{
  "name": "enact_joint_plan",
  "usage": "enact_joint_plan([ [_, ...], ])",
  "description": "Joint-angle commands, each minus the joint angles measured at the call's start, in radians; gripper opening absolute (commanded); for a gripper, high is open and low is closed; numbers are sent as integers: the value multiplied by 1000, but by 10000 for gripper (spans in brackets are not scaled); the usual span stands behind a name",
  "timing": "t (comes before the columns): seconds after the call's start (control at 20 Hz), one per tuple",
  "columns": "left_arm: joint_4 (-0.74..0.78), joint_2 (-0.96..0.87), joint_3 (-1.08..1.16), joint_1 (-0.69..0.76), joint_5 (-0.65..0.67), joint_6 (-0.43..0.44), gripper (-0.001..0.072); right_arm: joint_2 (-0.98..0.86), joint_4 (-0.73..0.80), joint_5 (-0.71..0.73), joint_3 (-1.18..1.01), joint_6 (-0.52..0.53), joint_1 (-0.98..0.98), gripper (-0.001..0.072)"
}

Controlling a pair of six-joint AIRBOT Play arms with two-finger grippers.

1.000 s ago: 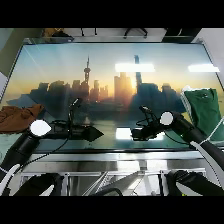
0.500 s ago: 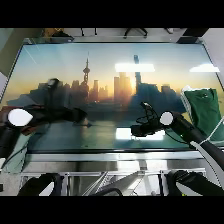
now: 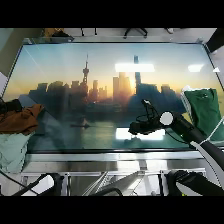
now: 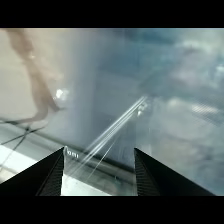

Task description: Fold the shirts.

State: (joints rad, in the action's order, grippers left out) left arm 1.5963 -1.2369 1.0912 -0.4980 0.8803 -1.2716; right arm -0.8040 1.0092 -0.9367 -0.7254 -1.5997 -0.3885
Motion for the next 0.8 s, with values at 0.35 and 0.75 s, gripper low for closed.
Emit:
enact_joint_plan([
  [0.35, 85, -414, 183, -156, 77, 44, 693, 0, 0, 48, 0, -1, 0, 478],
  [0.75, -171, -427, 526, -102, 246, -20, 7, 0, -23, 47, 0, 0, 0, 284],
])
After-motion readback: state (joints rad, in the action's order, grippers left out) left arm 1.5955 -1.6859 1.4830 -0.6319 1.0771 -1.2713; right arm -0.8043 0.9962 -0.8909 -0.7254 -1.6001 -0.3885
